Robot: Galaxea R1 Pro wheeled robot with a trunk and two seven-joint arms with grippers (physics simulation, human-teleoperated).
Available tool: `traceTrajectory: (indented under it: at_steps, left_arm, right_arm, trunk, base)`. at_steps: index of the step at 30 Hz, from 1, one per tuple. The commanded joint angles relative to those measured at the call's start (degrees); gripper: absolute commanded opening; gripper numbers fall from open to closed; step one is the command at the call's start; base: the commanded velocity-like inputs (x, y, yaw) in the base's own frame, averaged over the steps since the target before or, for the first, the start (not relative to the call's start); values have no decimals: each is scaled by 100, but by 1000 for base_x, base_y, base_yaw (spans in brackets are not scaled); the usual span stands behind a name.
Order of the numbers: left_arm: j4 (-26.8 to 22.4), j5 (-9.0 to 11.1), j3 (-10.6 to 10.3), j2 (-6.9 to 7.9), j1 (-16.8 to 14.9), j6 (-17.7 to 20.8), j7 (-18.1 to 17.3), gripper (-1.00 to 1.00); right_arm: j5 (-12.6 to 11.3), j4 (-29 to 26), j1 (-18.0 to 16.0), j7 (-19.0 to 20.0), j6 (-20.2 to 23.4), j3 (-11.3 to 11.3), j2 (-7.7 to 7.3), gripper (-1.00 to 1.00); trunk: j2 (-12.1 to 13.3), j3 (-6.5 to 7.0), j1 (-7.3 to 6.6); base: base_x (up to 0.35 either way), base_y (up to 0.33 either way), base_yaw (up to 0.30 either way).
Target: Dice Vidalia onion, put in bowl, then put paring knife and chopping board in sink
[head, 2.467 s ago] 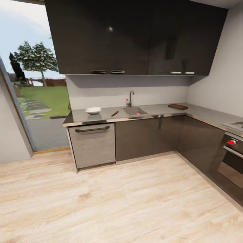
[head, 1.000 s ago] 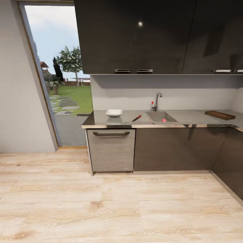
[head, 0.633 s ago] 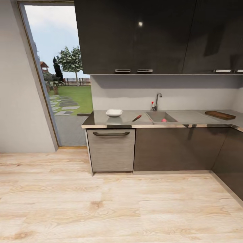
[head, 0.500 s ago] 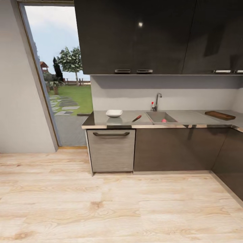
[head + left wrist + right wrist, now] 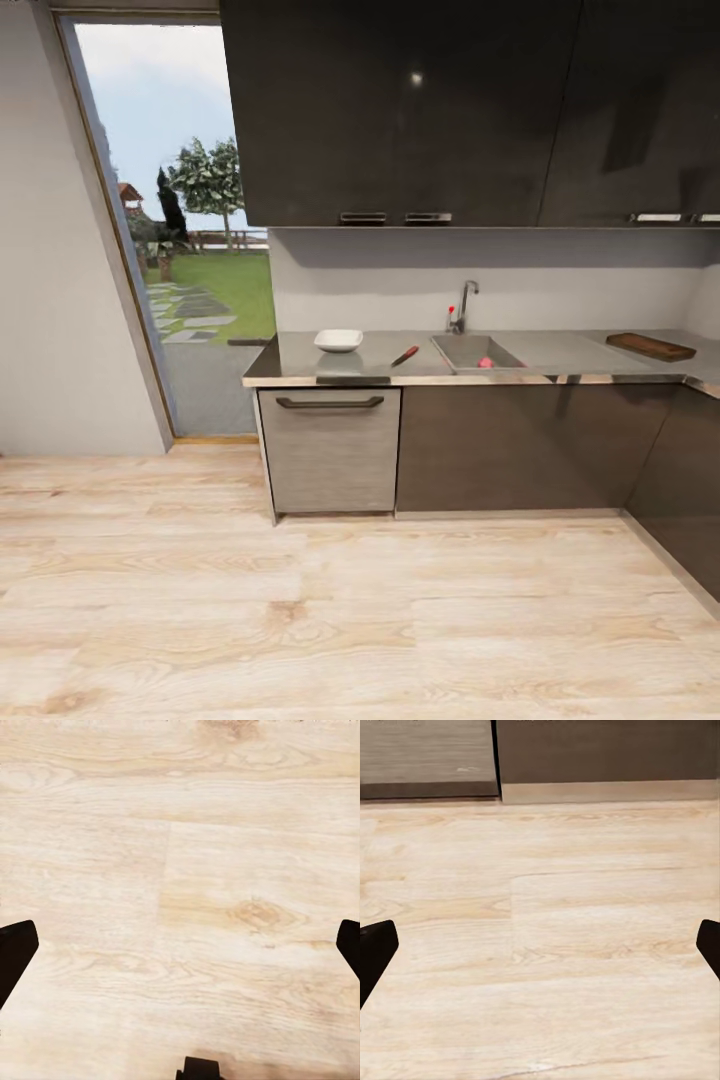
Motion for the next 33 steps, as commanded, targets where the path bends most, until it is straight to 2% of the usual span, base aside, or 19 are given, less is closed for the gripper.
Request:
traceTrajectory:
  at_steps: [1, 33]
  left_arm:
    - [-2, 31, -6, 2, -1, -12, 0, 100]
    - [-3, 33, -6, 5, -1, -12, 5, 100]
  right_arm:
    - [6, 0, -3, -47, -11, 26, -4, 100]
    - [6, -5, -3, -47, -3, 31, -6, 100]
  trunk:
    - [38, 13, -23]
    - [1322, 588, -725]
  base:
    - [0, 0, 0]
    - [0, 0, 0]
